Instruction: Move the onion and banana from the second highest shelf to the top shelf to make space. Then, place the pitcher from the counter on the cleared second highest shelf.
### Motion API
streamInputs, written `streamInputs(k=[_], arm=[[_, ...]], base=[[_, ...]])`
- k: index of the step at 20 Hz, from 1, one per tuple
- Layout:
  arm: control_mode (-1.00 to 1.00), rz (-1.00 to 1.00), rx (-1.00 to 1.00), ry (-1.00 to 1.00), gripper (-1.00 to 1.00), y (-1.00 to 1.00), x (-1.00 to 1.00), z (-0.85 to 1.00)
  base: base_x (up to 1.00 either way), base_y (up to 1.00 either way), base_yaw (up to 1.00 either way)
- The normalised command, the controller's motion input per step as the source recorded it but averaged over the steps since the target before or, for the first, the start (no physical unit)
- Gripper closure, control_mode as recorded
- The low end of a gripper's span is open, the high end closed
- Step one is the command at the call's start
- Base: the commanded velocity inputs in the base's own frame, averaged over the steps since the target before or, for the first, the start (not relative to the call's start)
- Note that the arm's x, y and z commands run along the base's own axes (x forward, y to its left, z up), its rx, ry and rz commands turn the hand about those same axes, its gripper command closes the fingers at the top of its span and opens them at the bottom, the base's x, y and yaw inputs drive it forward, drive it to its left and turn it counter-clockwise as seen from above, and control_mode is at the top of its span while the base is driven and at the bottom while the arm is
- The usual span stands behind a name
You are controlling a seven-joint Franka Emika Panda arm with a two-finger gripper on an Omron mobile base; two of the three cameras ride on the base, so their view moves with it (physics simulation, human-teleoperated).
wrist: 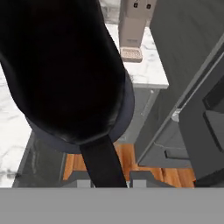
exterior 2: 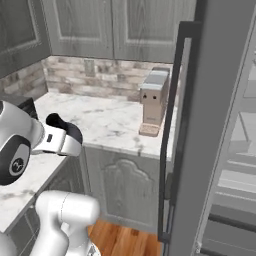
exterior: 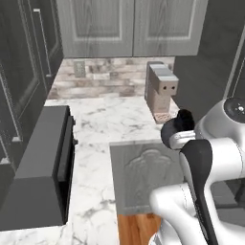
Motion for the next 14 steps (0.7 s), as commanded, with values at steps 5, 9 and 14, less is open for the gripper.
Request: streamInputs(k=[5,9,14], arm=[[1.00,0.00,0.00,0.00,1.00,0.00,0.00,0.00],[1.00,0.00,0.00,0.00,1.00,0.00,0.00,0.00],[1.00,0.00,0.00,0.00,1.00,0.00,0.00,0.00]], base=[[-1.00,-0.01,-0.01],[-0.99,-0.13,-0.07],[-0.85,-0.58,-0.17]])
